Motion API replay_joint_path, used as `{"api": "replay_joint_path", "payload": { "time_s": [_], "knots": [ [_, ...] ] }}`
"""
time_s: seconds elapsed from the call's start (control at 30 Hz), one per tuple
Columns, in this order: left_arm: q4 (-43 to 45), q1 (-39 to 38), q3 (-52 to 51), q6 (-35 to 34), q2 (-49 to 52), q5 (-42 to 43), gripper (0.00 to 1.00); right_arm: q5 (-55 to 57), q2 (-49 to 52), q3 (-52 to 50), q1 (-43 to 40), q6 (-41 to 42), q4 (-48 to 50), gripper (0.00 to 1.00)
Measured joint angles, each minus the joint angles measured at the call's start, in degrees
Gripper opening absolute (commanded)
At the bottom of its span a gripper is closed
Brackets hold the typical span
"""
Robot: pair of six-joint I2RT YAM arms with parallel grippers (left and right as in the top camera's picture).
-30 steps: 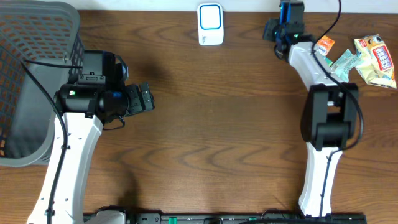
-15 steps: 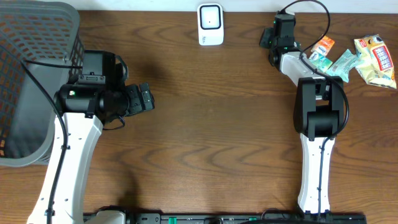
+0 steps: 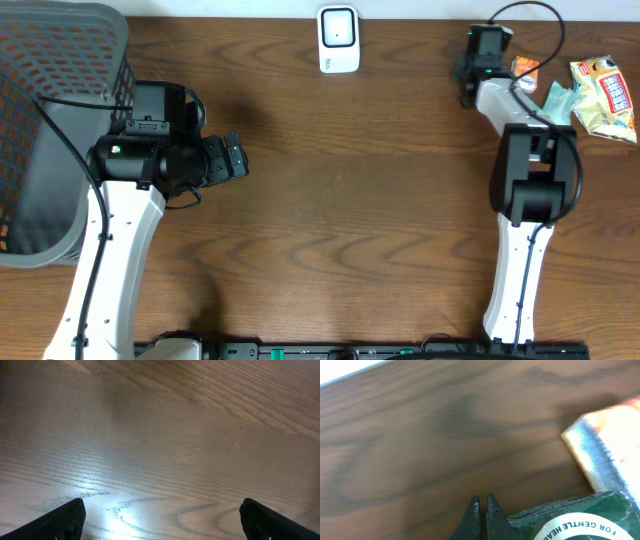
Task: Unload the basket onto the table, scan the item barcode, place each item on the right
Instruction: 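Open the right gripper and pull it back from the item pile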
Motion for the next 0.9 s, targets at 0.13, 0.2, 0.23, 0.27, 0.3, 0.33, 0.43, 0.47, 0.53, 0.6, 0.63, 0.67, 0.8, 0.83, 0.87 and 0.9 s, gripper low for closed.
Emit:
{"api": "replay_joint_path", "payload": {
  "time_s": [0.13,0.2,0.23,0.27,0.3,0.33,0.43,0.47,0.53,0.6,0.63,0.67,0.8,0.83,0.87,0.9],
  "knots": [
    [0.02,0.0,0.0,0.0,0.0,0.0,0.98,0.44,-1.62,-0.2,-1.36,0.0,-4.92,0.08],
    [0.0,0.0,0.0,0.0,0.0,0.0,0.97,0.44,-2.54,-0.59,-1.4,0.07,-7.1,0.22],
    [0.02,0.0,0.0,0.0,0.0,0.02,0.97,0.37,-3.43,-0.96,-1.27,0.2,-8.55,0.35],
    [0.0,0.0,0.0,0.0,0.0,0.02,0.98,0.2,-4.13,-1.18,-1.18,0.33,-9.66,0.47],
    [0.0,0.0,0.0,0.0,0.0,0.02,0.98,-0.11,-4.83,-1.31,-1.07,-0.04,-10.58,0.72],
    [0.02,0.0,0.0,0.0,0.0,0.0,0.98,-0.39,-5.97,-1.4,-0.87,0.0,-11.98,0.85],
    [0.04,0.0,0.0,0.0,0.0,0.0,0.97,-3.02,-12.52,-1.51,-0.55,0.02,-18.78,0.99],
    [-0.02,0.0,0.0,0.0,0.0,0.04,0.98,-3.28,-13.18,-1.53,-0.55,0.02,-19.39,0.99],
    [0.07,0.0,0.0,0.0,0.0,0.02,0.98,-5.81,-17.99,-1.53,-0.55,0.0,-24.06,0.99],
    [0.02,0.0,0.0,0.0,0.0,-0.02,0.98,-8.59,-22.75,-1.53,-0.55,0.02,-28.52,0.99],
    [0.02,0.0,0.0,0.0,0.0,-0.02,0.98,-9.86,-24.41,-1.51,-0.55,0.02,-30.05,0.99],
    [0.0,0.0,0.0,0.0,0.0,0.02,0.98,-12.52,-27.1,-1.46,-0.55,0.02,-32.57,0.99],
    [0.02,0.0,0.0,0.0,0.0,0.0,0.98,-20.57,-30.53,-1.09,-0.35,-0.09,-40.85,0.88],
    [0.04,0.0,0.0,0.0,0.0,0.0,0.98,-22.03,-30.56,-1.09,-0.22,-0.22,-42.51,0.86],
    [0.02,0.0,0.0,0.0,0.0,0.02,0.98,-24.46,-30.27,-1.22,0.17,-0.7,-45.05,0.85],
    [0.0,0.0,0.0,0.0,0.0,0.0,0.98,-25.59,-30.12,-1.29,0.37,-0.81,-46.88,0.84]
  ]
}}
